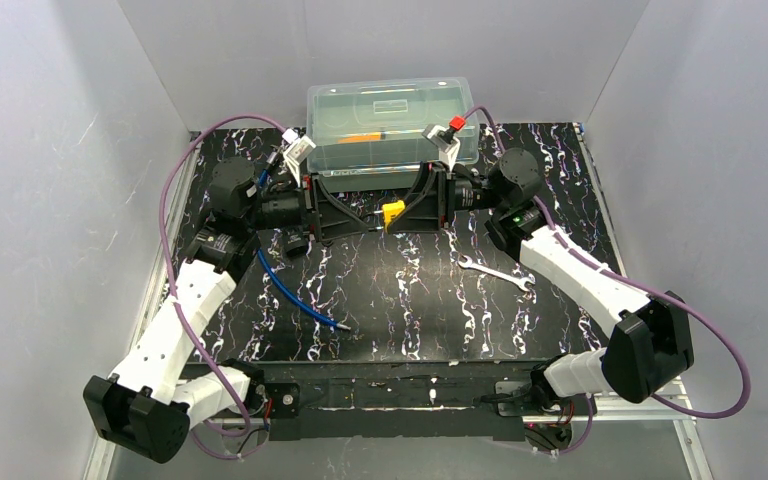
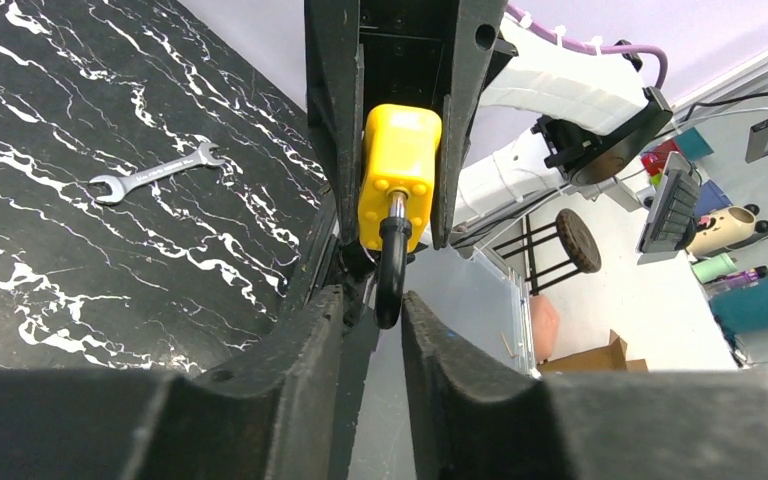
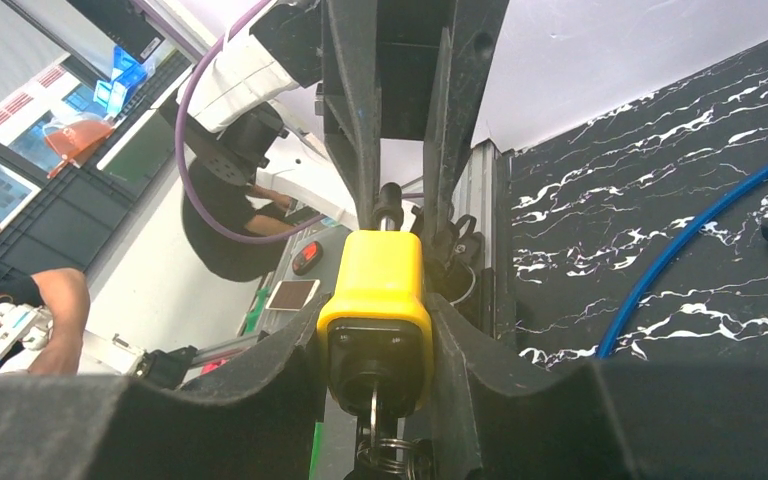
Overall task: Lock with the key
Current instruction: Lock the lock.
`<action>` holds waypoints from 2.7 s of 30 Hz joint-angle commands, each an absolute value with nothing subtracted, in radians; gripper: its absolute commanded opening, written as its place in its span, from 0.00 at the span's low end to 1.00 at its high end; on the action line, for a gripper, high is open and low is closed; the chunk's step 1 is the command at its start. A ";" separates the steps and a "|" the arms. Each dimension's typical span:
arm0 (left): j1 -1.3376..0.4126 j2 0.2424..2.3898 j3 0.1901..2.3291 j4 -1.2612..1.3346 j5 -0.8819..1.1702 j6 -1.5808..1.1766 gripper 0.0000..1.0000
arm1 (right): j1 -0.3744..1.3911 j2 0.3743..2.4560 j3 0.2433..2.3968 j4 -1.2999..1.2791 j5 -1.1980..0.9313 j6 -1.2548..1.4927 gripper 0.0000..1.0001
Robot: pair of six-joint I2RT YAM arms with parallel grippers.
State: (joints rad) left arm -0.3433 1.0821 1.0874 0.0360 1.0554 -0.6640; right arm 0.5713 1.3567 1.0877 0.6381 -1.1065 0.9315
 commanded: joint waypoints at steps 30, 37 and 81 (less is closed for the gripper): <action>-0.454 1.168 1.172 0.062 1.034 -0.644 0.00 | 0.683 1.425 1.089 0.738 -1.093 0.942 0.01; -0.475 1.192 1.177 0.059 1.024 -0.630 0.00 | 0.706 1.439 1.101 0.741 -1.102 0.943 0.01; -0.570 1.216 1.192 -0.120 0.914 -0.448 0.00 | 0.740 1.466 1.137 0.840 -1.143 1.042 0.01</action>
State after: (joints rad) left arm -0.5087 1.1303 1.2075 -0.2909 0.9666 -0.4086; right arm 0.6281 1.4556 1.0840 0.7589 -1.3284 1.0222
